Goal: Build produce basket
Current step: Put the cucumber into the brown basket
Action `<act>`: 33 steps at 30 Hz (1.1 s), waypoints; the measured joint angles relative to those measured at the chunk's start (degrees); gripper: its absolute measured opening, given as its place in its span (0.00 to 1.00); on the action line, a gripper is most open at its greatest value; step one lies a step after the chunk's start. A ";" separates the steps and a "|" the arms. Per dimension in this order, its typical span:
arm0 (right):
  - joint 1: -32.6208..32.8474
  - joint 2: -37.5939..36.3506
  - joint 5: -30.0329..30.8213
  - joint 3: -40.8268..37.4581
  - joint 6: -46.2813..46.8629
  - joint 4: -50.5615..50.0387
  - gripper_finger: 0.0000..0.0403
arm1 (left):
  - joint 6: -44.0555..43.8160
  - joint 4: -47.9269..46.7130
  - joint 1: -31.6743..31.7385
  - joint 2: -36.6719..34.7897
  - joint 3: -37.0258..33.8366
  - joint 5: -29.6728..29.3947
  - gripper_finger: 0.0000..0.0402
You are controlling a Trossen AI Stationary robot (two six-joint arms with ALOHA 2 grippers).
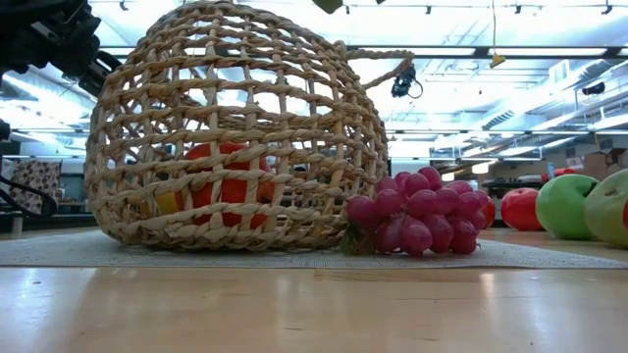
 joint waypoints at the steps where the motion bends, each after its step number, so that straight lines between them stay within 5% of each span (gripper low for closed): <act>1: 0.00 0.00 -0.44 0.00 1.86 0.00 0.50 | -0.02 0.00 0.02 0.00 0.00 0.00 0.30; 5: -0.74 0.00 -3.10 0.00 19.58 0.00 0.50 | -0.02 0.00 0.02 0.00 0.00 0.00 0.30; 12: -2.36 0.00 -4.40 0.00 70.28 -0.05 0.50 | -0.02 0.00 0.00 0.00 0.00 0.00 0.30; 21: -2.64 0.00 -4.38 0.00 111.04 0.52 0.50 | -0.02 0.00 0.02 0.00 0.00 0.00 0.30; 25: -2.62 0.00 -4.55 0.00 118.23 0.52 0.50 | -0.02 0.00 0.01 0.00 0.00 0.01 0.30; 33: -2.62 0.00 -4.64 0.00 111.30 1.03 0.50 | 0.00 0.00 0.02 0.00 0.00 0.00 0.30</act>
